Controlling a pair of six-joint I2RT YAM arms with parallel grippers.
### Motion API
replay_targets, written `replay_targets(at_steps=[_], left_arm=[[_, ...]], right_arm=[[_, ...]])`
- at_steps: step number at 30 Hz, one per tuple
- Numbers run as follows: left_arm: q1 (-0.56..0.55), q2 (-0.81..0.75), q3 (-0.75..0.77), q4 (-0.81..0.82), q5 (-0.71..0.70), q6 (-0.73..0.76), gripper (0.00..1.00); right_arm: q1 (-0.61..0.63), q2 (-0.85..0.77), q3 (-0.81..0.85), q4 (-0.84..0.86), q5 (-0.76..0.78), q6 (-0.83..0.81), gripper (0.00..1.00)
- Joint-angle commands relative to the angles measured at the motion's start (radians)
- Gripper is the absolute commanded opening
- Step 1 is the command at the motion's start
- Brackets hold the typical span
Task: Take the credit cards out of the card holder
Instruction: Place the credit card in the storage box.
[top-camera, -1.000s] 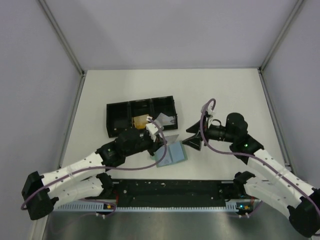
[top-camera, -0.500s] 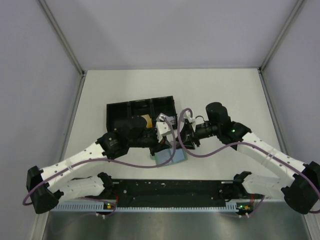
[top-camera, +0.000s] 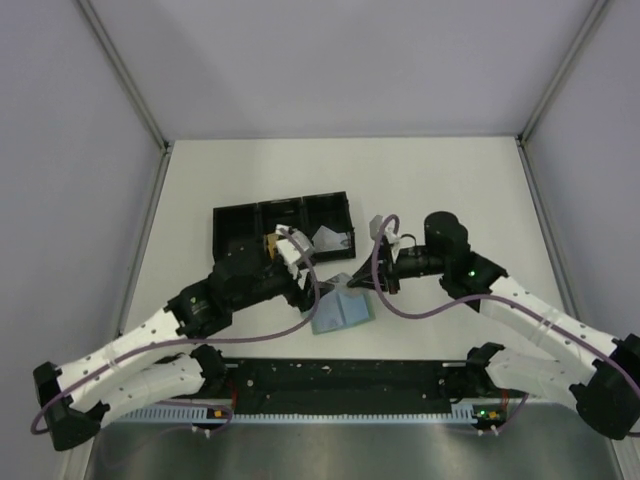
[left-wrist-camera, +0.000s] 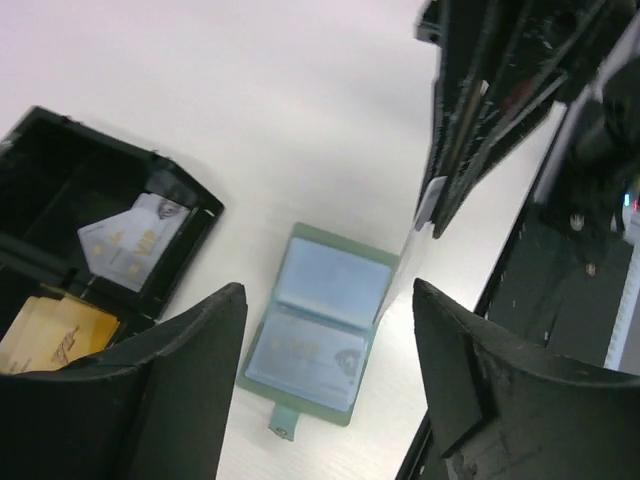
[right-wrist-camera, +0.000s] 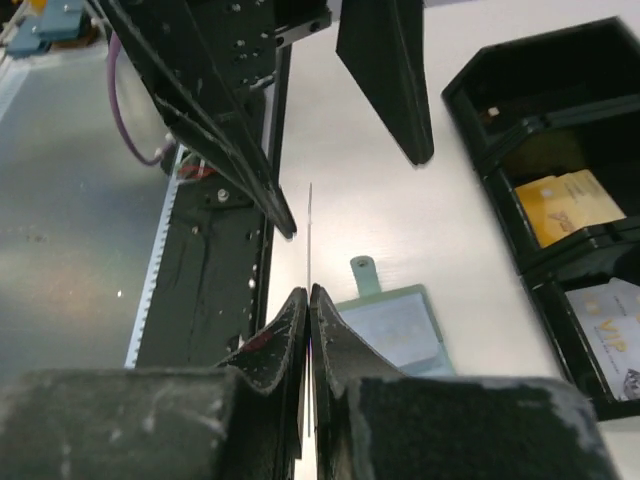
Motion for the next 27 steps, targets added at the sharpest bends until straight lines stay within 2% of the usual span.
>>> replay_targets(at_steps=[1, 3, 5, 7, 11, 14, 18, 24, 27], left_arm=[[0.003, -0.220, -0.165, 0.337, -0.235, -0.184, 0.76], [0.003, -0.306, -0.266, 0.504, -0.245, -0.227, 0.78], [0.003, -0.363, -0.338, 0.625, -0.225, -0.276, 0.78], [0.003, -0.380, -0.381, 0.730, -0.199, -0.319, 0.78], [0.003, -0.331, -0.418, 0.903, -0.094, -0.410, 0.76], [0.002, -0.273, -0.437, 1.024, -0.085, -0.460, 0.75], [0.002, -0.220, -0.449, 1.150, -0.079, -0.520, 0.74], [0.002, -0.154, -0.432, 1.202, -0.025, -0.572, 0.66], [0.002, -0.141, -0.432, 1.213, -0.019, -0.589, 0.59]], right_arm=[[-0.011, -0.122, -0.155, 0.610, 0.087, 0.375, 0.00], [-0.009, -0.131, -0.247, 0.963, 0.144, 0.543, 0.00], [0.003, -0.117, -0.313, 1.199, 0.223, 0.680, 0.00], [0.026, -0.094, -0.354, 1.362, 0.305, 0.769, 0.00], [0.086, -0.047, -0.402, 1.577, 0.481, 0.827, 0.00], [0.117, -0.022, -0.404, 1.663, 0.546, 0.852, 0.00], [0.141, -0.007, -0.397, 1.688, 0.595, 0.879, 0.00], [0.152, 0.004, -0.411, 1.733, 0.629, 0.906, 0.00], [0.155, -0.002, -0.416, 1.733, 0.635, 0.903, 0.00]])
